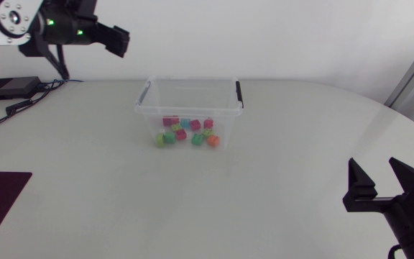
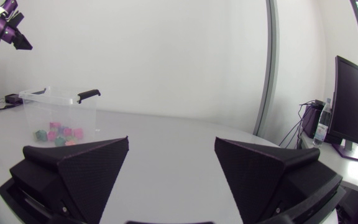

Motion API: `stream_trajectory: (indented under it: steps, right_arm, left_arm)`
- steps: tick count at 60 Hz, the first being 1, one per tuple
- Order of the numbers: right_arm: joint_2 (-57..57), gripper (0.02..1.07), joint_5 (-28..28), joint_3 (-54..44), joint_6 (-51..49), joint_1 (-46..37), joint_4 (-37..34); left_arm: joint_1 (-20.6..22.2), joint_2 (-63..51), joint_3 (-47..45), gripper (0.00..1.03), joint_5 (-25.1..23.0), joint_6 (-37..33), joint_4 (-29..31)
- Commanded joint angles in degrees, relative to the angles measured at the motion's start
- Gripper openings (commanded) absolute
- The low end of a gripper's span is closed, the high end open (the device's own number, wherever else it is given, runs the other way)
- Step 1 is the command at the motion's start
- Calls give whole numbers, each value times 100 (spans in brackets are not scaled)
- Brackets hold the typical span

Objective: Pick up the duplo bricks and place them in the container

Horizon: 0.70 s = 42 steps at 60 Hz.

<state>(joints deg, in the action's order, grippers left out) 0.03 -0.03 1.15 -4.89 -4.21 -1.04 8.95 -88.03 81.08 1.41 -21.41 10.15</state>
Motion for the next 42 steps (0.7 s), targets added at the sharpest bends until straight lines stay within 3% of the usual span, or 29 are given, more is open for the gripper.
stream_trajectory:
  steps: [1, 6, 13, 42]
  right_arm:
    - [-30, 102, -23, -124, 128, 25, 77]
    - [-30, 102, -23, -124, 128, 25, 77]
    - [-30, 102, -23, -124, 128, 25, 69]
    - [-30, 102, -23, -124, 128, 25, 77]
  left_arm:
    - [-403, 383, -505, 98, 0, -12, -154]
    - [-939, 822, -1024, 98, -88, -21, -338]
    - [-1247, 1350, -1534, 99, -97, -30, -382]
    - [-1440, 3538, -4109, 99, -97, 427, -1402]
